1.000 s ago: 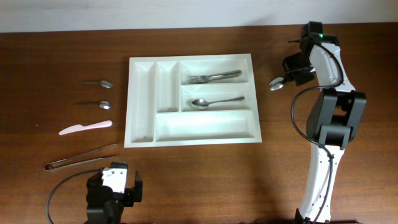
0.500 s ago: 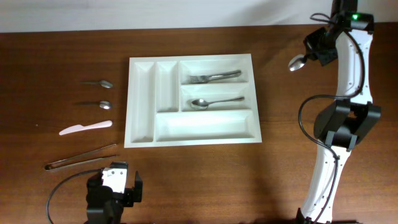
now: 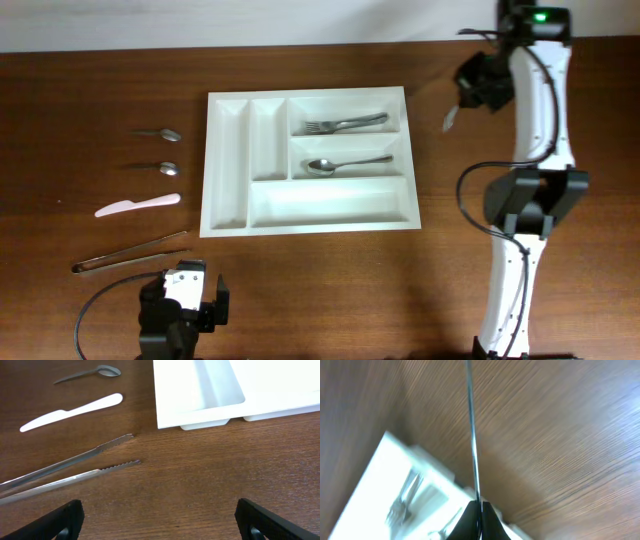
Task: Pack container
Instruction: 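Close the right gripper on the spoon handle and lift it, then carry the second spoon with the right gripper into the middle compartment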
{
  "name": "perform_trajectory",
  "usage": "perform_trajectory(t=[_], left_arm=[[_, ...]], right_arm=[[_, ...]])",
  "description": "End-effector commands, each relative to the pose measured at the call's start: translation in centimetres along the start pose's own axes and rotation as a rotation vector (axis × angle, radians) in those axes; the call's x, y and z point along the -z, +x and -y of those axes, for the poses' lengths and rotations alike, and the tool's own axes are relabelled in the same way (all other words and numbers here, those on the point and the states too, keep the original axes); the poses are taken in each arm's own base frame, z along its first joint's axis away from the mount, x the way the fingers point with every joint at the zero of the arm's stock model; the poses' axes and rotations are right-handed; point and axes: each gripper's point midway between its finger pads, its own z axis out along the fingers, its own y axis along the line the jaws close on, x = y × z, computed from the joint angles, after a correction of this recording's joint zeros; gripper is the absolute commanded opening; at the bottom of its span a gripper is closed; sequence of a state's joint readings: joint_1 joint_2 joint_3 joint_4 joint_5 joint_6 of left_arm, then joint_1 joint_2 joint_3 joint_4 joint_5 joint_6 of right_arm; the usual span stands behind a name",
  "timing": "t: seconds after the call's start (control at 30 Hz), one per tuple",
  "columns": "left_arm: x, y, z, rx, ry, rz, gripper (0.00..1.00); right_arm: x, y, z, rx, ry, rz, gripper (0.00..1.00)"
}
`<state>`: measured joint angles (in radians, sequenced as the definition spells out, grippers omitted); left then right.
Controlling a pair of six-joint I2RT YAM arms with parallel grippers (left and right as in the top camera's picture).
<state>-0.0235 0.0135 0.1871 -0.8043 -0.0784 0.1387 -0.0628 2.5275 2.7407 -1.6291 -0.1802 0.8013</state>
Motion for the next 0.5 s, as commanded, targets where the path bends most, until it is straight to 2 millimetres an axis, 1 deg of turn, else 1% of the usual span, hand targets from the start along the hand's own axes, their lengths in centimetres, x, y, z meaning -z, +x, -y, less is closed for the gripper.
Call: perform_trajectory(t=[0.0,0.07,0.17,0.23,0.33,0.47], left_arm=[[0.0,0.0,0.2,-0.015,0.007,0.005,0.99],[0.0,0.0,0.2,-0.015,0.007,0.005,0.99],[0.0,0.0,0.2,-0.015,0.007,0.005,0.99],[0.0,0.0,0.2,-0.015,0.007,0.005,0.99],[0.0,0.0,0.2,-0.015,0.007,0.005,0.99],[0.0,0.0,0.2,-0.015,0.007,0.005,0.99]], right_arm=[[1.1,4.6,-3.6,0.088,-0.050,-0.023,0.04],[0.7,7.0,-5.0,0.115,-0.050,-0.038,0.04],[0.1,10.1,-6.6,0.130,-0.045,-0.047,0.04],[-0.1,11.8,-7.3,0.118,-0.039,-0.049,0.04],[-0.5,13.9,-8.2,0.113,-0.033,-0.049,0.04],[-0.8,16.3,-8.6,0.087,-0.009,-0.051,0.04]])
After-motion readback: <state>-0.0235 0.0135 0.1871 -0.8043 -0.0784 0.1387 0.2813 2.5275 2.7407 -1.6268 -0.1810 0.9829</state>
